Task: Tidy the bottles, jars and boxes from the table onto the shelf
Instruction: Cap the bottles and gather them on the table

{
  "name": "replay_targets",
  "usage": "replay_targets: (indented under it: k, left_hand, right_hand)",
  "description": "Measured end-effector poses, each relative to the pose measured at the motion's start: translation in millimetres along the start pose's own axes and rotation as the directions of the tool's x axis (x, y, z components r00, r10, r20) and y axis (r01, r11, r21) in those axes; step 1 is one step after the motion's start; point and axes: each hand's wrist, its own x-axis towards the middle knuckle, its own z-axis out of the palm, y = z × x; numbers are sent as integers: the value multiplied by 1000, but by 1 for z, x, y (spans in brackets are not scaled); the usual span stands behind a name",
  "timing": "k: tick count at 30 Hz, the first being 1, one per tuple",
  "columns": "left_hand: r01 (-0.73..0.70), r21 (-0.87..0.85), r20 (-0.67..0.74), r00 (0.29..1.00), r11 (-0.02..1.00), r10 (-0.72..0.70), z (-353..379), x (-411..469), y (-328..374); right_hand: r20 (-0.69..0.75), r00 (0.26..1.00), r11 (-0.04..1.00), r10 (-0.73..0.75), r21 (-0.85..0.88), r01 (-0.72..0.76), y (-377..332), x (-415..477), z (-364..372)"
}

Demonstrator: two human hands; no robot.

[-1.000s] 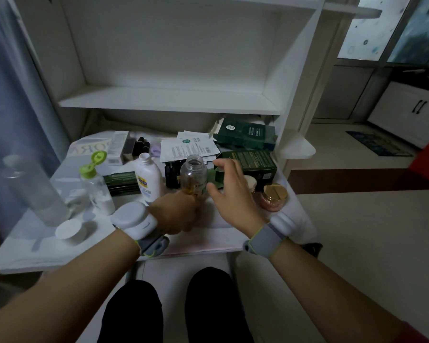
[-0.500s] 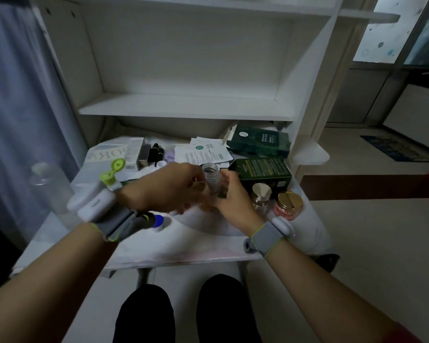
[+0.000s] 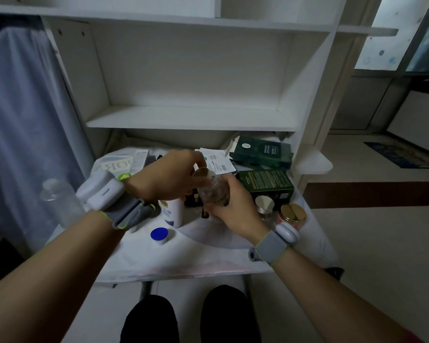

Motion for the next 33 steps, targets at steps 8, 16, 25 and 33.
replay_targets:
  k: [8,16,25,33]
  left_hand:
    - [26,-5,32,999,1000,-25,-10,5,4]
    - [37,21,54,998,999,-38,-16,1,6]
    - [62,51,78,995,997,-65,-14,-1,-1]
    - [287,-191,134,955,939,-265,-12,-2,2]
  right_hand:
    - [-51,988,968,-149,-211,135,-13,-7,-12]
    - [-53,974,940,-218,-279,195,-19,-7,-14]
    - [-68,949,836,-307,-496,235,-25,-14,-12]
    - [-180,874,686,-452,-697,211,-30,-16,-12]
